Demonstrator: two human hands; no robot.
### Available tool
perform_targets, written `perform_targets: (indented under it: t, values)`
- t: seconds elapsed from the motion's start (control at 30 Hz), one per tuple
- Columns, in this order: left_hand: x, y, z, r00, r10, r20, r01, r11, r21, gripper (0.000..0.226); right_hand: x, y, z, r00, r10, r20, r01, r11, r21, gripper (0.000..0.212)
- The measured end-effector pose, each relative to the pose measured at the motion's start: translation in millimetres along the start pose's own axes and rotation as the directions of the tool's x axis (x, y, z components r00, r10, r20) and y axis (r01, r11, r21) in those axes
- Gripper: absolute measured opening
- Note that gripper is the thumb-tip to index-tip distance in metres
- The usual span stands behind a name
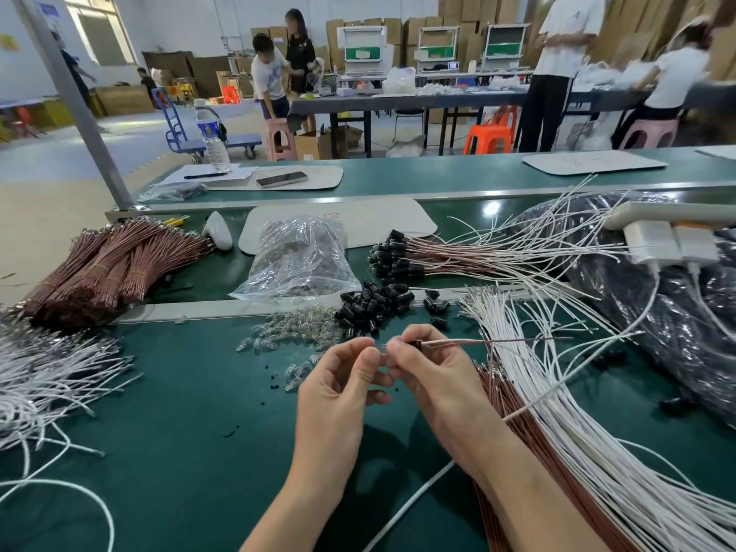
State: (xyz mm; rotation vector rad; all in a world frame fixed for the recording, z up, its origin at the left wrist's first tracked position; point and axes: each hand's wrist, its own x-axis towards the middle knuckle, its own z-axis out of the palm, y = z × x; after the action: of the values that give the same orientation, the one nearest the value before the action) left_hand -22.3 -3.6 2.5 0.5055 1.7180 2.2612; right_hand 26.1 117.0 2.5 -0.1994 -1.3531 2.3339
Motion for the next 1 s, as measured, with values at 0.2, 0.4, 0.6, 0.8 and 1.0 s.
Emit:
perform_targets:
  t: [0.2,0.4,0.6,0.8,1.0]
  values:
    - [0.2,-2.1,-0.6,0.998,-0.035,0.044,0.036,0.999,-0.021,0.016,2.7,0.0,1.8,0.999,0.003,-0.039,0.000,0.998,0.066,0.012]
    - [0.1,0.1,-1.1,0.999,-0.002,0.048,0.000,0.999,0.036,0.013,2.9,0.2,0.8,0.999,-0.009,-0.054,0.010,1.000,0.029,0.012]
    - [-0.6,0.2,-1.8,0.999,0.022,0.039,-0.025,0.997,0.078,0.014,1.5,-0.2,0.9,0.997,-0.013,-0.077,0.010,0.999,-0.048,0.014]
    - [0.7,-1.8,-3.3,1.000,0.004,0.025,-0.006,0.997,0.074,0.018,2.1,1.6,1.1,0.995,-0.047,-0.093,0.033,0.989,-0.145,0.029]
    - [1.6,-1.5,-3.1,1.000,0.006,0.018,-0.007,0.997,0.079,0.018,1.5,1.1,2.3,0.995,-0.044,-0.091,0.025,0.979,-0.200,0.012]
